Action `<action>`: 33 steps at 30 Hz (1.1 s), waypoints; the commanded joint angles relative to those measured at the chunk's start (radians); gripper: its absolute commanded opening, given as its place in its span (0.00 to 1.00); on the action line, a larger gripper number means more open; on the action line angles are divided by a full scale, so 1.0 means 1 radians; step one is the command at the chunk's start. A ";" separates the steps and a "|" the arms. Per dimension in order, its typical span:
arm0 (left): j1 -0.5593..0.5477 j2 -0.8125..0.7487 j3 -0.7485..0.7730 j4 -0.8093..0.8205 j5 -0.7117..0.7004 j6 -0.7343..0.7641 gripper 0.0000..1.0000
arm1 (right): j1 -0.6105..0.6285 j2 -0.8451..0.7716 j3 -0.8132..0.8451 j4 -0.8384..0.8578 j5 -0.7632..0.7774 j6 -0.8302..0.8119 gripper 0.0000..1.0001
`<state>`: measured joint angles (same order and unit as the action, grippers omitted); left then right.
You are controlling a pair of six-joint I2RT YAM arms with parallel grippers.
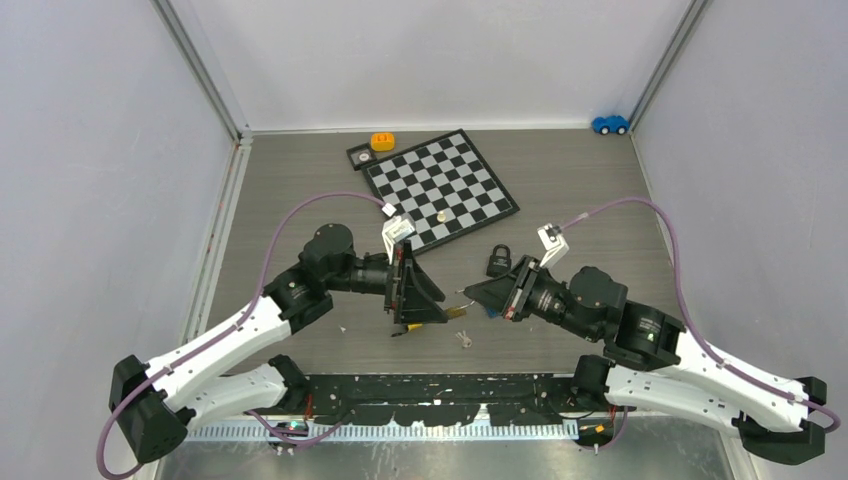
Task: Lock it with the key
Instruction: Pick up the lock from the center of the board.
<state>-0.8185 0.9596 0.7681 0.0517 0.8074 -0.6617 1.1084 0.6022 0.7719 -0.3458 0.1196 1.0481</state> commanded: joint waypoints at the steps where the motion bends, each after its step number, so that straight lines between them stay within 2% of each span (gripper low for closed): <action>1: 0.007 -0.022 -0.008 0.058 0.011 -0.038 0.80 | -0.005 -0.030 0.035 -0.002 0.119 0.010 0.00; 3: 0.007 -0.024 -0.006 0.052 0.006 -0.031 0.87 | -0.005 -0.029 0.038 -0.005 0.136 0.025 0.00; 8: 0.007 -0.044 0.016 -0.016 -0.056 0.029 0.88 | -0.007 -0.015 0.074 -0.078 0.195 0.073 0.00; 11: -0.030 -0.082 0.051 -0.125 -0.209 0.140 0.85 | -0.006 -0.003 0.090 -0.140 0.242 0.121 0.00; 15: -0.144 -0.131 0.100 -0.243 -0.487 0.344 0.84 | -0.005 -0.002 0.073 -0.148 0.257 0.198 0.00; 20: -0.269 -0.116 0.084 -0.176 -0.604 0.430 0.87 | -0.006 -0.004 0.056 -0.124 0.244 0.242 0.00; 24: -0.360 -0.048 0.077 -0.113 -0.624 0.479 0.83 | -0.005 -0.004 0.050 -0.091 0.211 0.251 0.00; 33: -0.377 0.010 0.070 -0.033 -0.678 0.510 0.77 | -0.005 0.003 0.067 -0.087 0.093 0.227 0.00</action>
<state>-1.1938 0.9836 0.8333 -0.0990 0.1799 -0.1940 1.1042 0.6022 0.8108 -0.5156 0.2710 1.2663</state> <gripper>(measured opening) 0.776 0.101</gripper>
